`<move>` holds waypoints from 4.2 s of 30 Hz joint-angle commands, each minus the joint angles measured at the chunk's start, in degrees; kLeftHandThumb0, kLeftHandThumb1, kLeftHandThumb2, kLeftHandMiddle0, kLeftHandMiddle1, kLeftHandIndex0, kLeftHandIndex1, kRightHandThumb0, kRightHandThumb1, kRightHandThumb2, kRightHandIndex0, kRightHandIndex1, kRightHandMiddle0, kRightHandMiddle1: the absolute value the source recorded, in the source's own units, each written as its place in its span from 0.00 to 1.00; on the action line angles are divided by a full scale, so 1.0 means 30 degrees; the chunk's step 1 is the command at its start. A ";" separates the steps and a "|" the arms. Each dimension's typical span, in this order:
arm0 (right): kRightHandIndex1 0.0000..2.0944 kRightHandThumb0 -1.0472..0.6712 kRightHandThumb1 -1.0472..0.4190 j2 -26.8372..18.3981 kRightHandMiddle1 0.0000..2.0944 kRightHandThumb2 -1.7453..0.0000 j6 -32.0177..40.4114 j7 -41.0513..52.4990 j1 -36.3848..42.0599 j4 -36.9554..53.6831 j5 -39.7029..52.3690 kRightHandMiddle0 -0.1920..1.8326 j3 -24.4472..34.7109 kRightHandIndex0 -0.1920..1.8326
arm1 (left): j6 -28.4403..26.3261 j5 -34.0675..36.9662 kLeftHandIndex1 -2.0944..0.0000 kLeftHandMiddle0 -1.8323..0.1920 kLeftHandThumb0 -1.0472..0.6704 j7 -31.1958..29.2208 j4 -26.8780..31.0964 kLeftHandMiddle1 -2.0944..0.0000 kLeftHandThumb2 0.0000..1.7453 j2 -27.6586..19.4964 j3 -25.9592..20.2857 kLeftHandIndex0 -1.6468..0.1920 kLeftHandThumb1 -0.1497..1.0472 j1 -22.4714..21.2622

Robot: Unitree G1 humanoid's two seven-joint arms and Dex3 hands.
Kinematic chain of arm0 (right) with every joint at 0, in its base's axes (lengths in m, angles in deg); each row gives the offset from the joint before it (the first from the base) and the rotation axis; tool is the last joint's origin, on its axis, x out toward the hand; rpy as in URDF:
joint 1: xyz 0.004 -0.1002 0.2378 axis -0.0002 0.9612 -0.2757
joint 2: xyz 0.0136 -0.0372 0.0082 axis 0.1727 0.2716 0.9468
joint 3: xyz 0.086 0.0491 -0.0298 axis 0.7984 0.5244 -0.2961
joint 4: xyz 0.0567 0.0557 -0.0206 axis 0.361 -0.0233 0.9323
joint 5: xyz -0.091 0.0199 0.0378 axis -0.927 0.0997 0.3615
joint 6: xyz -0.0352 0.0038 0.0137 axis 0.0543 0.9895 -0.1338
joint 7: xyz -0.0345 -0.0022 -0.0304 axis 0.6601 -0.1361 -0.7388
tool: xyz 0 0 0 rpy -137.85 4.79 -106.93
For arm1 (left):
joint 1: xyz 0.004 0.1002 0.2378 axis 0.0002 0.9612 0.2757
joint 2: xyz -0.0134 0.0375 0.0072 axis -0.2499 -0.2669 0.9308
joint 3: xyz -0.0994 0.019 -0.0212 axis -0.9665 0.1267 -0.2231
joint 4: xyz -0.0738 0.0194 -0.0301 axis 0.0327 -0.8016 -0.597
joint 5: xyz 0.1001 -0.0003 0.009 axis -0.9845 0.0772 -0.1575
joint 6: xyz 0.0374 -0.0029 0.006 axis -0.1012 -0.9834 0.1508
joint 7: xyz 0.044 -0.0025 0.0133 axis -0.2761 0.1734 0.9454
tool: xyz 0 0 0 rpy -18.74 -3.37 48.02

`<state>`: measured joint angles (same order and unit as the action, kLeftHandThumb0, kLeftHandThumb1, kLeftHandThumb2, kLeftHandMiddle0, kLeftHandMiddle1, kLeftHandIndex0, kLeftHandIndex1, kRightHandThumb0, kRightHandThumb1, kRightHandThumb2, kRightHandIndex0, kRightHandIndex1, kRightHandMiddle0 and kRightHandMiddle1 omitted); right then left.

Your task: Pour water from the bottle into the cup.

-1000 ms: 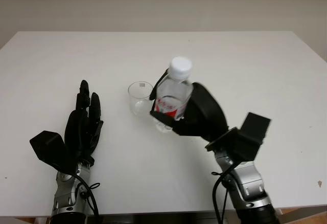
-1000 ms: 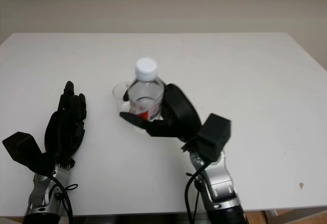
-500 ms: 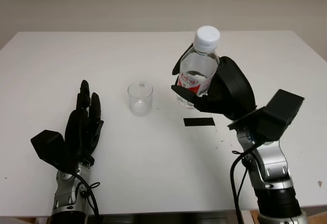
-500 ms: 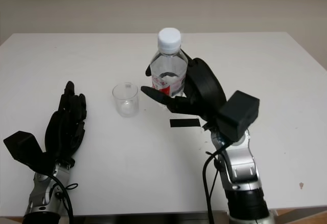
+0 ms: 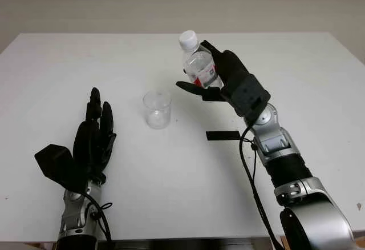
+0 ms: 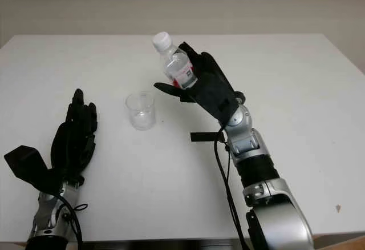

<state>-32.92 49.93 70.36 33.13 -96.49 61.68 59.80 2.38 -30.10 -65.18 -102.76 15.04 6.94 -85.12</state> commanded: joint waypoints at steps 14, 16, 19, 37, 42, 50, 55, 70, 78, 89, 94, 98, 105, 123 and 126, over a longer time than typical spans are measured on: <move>1.00 0.42 0.00 -0.0055 1.00 0.81 -0.1828 -0.3898 -0.4391 -0.6947 -0.1576 0.56 -0.1030 0.77 | -0.0076 -0.0032 0.98 1.00 0.16 0.0274 -0.0997 0.98 0.27 0.0309 0.0053 1.00 1.00 0.0517; 1.00 0.41 0.00 -0.0156 1.00 0.82 -0.1573 -0.4608 -0.4697 -0.7315 -0.2224 0.54 -0.1525 0.74 | -0.0017 -0.0086 0.97 1.00 0.16 0.0344 -0.1018 0.98 0.27 0.0324 0.0062 0.99 1.00 0.0497; 1.00 0.40 0.00 -0.0314 1.00 0.83 -0.1268 -0.5588 -0.5112 -0.7821 -0.3159 0.53 -0.2208 0.73 | 0.0011 -0.0136 0.97 1.00 0.17 0.0380 -0.1035 0.98 0.27 0.0317 0.0105 0.99 1.00 0.0466; 1.00 0.37 0.00 -0.1211 1.00 0.86 -0.0800 -1.1203 -0.6383 -0.9441 -0.9004 0.48 -0.7346 0.72 | 0.0117 -0.0051 0.98 1.00 0.17 0.0400 -0.0927 0.98 0.28 0.0375 0.0136 1.00 1.00 0.0452; 1.00 0.38 0.00 -0.1337 1.00 0.85 -0.0920 -1.1680 -0.6609 -0.9543 -0.9867 0.44 -0.8342 0.71 | 0.0202 -0.0078 0.98 1.00 0.16 0.0436 -0.0965 0.98 0.27 0.0402 0.0140 1.00 1.00 0.0458; 1.00 0.38 0.00 -0.1407 1.00 0.85 -0.0942 -1.3157 -0.7020 -0.9625 -1.1624 0.37 -1.0077 0.69 | 0.0041 -0.0005 0.97 1.00 0.16 0.0506 -0.0920 0.98 0.26 0.0551 0.0144 1.00 1.00 0.0520; 1.00 0.37 0.00 -0.1253 1.00 0.88 -0.0776 -1.4236 -0.7251 -0.9720 -1.2325 0.35 -1.0823 0.68 | 0.0400 -0.0132 0.97 1.00 0.17 0.0572 -0.1060 0.98 0.27 0.0638 0.0168 1.00 1.00 0.0557; 1.00 0.30 0.00 -0.0784 0.64 0.96 0.2519 -1.7142 -0.7935 -0.9985 -1.5245 0.30 -1.3694 0.67 | 0.0626 -0.0165 0.98 1.00 0.16 0.0717 -0.1042 0.98 0.27 0.0893 0.0307 1.00 1.00 0.0869; 1.00 0.30 0.00 -0.0734 0.59 0.96 0.2410 -1.7887 -0.7995 -1.0017 -1.5152 0.33 -1.3842 0.65 | 0.0569 -0.0097 0.98 1.00 0.16 0.0722 -0.1127 0.99 0.28 0.0941 0.0305 1.00 1.00 0.0858; 1.00 0.30 0.00 -0.0797 0.71 0.95 0.1903 -1.7581 -0.7805 -0.9982 -1.4205 0.33 -1.3153 0.64 | 0.0586 -0.0147 0.98 1.00 0.17 0.0645 -0.1164 0.98 0.29 0.0830 0.0332 1.00 1.00 0.0879; 1.00 0.37 0.00 -0.0903 0.99 0.88 -0.0812 -1.5747 -0.7329 -0.9782 -1.0801 0.43 -1.0461 0.66 | 0.0610 -0.0172 0.98 1.00 0.17 0.0638 -0.1190 0.98 0.29 0.0773 0.0303 1.00 1.00 0.0948; 1.00 0.39 0.00 -0.0674 1.00 0.84 -0.3134 -1.1538 -0.6210 -0.9307 -0.5394 0.56 -0.6111 0.75 | 0.0530 -0.0014 0.98 1.00 0.17 0.0563 -0.0997 0.98 0.28 0.0826 0.0271 0.99 1.00 0.1074; 1.00 0.39 0.00 -0.0572 1.00 0.78 -0.3777 -0.5387 -0.3442 -0.7449 0.0985 0.59 -0.1067 0.75 | 0.0279 -0.0210 0.98 1.00 0.17 0.0625 -0.0750 0.98 0.29 0.0725 0.0385 0.99 1.00 0.1197; 1.00 0.38 0.00 0.1579 1.00 0.76 0.3598 0.0046 0.4886 0.4767 0.8225 0.56 0.4171 0.76 | -0.0141 -0.0164 0.98 1.00 0.17 0.0327 -0.0594 0.98 0.30 0.0612 0.0441 1.00 1.00 0.1005; 1.00 0.38 0.00 0.2135 1.00 0.75 0.5707 -0.0042 0.6069 0.7577 0.8568 0.55 0.4208 0.78 | -0.0254 -0.0168 0.98 1.00 0.17 0.0357 -0.0519 0.98 0.29 0.0629 0.0451 1.00 1.00 0.0981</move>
<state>-27.45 65.69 70.29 50.45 -77.82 86.79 72.18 2.47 -30.56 -64.11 -102.26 16.21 7.90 -84.41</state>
